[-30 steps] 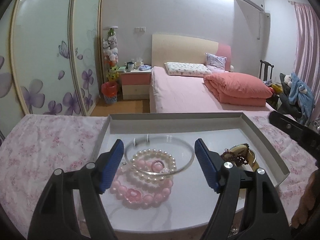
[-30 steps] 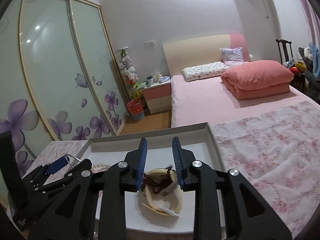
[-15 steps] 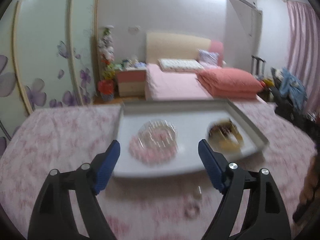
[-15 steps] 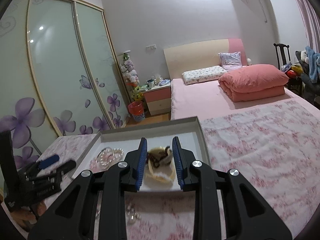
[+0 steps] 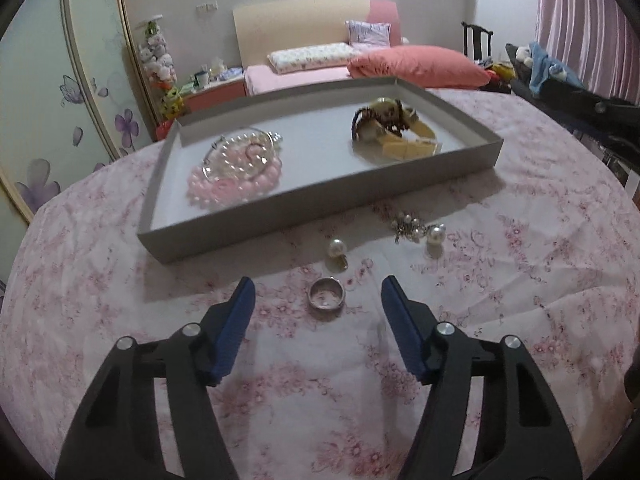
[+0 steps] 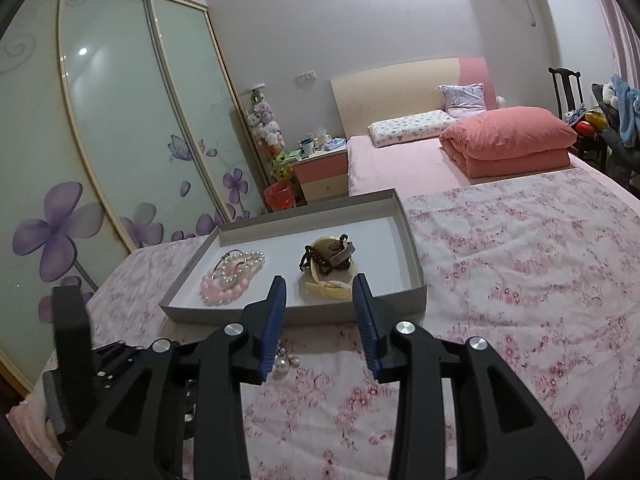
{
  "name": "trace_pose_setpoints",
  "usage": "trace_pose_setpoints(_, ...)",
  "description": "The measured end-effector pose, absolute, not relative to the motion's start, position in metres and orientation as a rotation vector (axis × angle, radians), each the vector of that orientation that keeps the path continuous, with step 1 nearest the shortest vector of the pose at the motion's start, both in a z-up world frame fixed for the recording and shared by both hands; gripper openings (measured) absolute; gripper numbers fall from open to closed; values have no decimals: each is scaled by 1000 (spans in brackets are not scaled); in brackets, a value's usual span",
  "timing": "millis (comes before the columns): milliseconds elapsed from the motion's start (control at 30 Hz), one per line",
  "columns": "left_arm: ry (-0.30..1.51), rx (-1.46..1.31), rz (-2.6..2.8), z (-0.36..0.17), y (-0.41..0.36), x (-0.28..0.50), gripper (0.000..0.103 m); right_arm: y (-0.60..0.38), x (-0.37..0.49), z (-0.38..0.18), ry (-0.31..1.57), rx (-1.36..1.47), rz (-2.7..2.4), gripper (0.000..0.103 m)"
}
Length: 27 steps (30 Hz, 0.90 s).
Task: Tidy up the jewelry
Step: 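Grasp the silver ring with the left gripper while the right grasps a pearl earring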
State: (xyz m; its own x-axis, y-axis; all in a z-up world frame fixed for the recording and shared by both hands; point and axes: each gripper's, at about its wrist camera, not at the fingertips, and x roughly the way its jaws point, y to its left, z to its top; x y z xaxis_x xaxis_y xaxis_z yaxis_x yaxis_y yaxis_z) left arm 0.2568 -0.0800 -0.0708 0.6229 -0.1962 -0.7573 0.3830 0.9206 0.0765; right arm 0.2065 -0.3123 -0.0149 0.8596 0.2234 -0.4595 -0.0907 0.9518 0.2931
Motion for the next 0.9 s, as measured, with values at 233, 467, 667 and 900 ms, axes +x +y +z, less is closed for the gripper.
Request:
trace_pose_setpoints(233, 887, 204, -317, -76, -80, 271, 49, -311, 203, -17, 516, 273, 171, 36)
trace_pose_setpoints(467, 880, 204, -313, -75, -82, 270, 22, -303, 202, -24, 548, 260, 185, 36)
trace_pose_setpoints(667, 884, 195, -214, -73, -47, 273, 22, -288, 206, -37, 619, 213, 212, 36)
trace_pose_setpoints(900, 889, 139, -73, -71, 17, 274, 22, -253, 219, -60, 757, 96, 256, 30)
